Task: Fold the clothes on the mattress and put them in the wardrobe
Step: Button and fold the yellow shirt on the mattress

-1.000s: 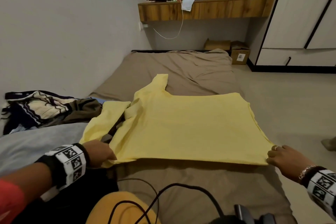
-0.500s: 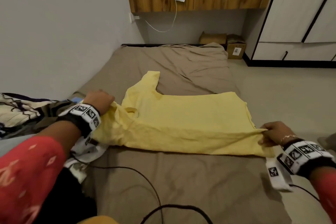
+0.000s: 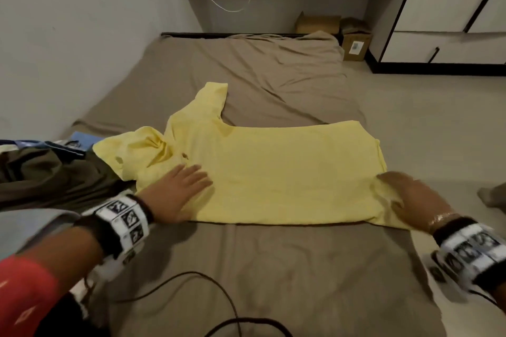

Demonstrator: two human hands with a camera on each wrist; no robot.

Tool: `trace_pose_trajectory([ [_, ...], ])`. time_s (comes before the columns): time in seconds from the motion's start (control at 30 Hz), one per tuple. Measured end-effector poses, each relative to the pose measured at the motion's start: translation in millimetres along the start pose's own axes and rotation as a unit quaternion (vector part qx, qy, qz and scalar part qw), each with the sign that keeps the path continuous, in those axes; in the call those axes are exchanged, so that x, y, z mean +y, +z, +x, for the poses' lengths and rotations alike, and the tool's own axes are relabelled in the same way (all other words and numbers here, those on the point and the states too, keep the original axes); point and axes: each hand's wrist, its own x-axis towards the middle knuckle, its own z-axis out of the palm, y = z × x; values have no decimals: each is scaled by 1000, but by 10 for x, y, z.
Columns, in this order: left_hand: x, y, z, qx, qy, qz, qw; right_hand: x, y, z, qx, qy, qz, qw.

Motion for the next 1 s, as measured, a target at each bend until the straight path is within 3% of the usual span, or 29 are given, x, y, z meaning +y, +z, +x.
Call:
trace_pose_trajectory([
  [0.03, 71, 96, -137, -24, -4, -6, 1000, -38, 78, -138, 5, -77, -56, 995],
  [0.1, 112, 207, -369, -32, -29, -12, 999, -65, 283, -351, -36, -118, -133, 983],
  [0.17, 92, 281, -488, -17, -46, -8, 999, -122, 382, -438, -79, -101, -159, 979],
  [0.27, 33, 320, -516, 17, -57, -5, 998, -199, 310, -431, -42, -89, -179, 979],
  [0.37, 31, 358, -461, 26, -68, -10, 997, -212, 242, -360, -81, -83, -174, 978],
  [0.4, 14, 363, -444, 33, -62, -20, 997, -200, 212, -347, -79, -103, -184, 974],
  [0.53, -67, 311, -502, 45, 16, -42, 998, -5, 142, -387, 36, -219, -272, 936],
  [0.6, -58, 274, -609, 48, 62, -37, 996, 22, 98, -472, 35, -222, -293, 929],
  [0.73, 155, 265, -732, 68, 96, 3, 993, 6, 189, -615, -77, -183, -296, 935],
  [0.8, 214, 195, -731, 41, 83, 7, 996, 23, 200, -633, -75, -175, -262, 946],
  [0.83, 220, 122, -722, 72, 74, 2, 995, 51, 209, -631, -82, -161, -247, 952],
  [0.9, 169, -37, -734, 191, -10, -63, 980, -58, 118, -603, -119, -123, -252, 953],
  [0.97, -6, -188, -810, 271, -188, -97, 939, -275, -51, -576, -161, -126, -310, 928],
  [1.0, -97, -305, -830, 291, -289, -119, 904, -316, -113, -550, -187, -123, -298, 928],
])
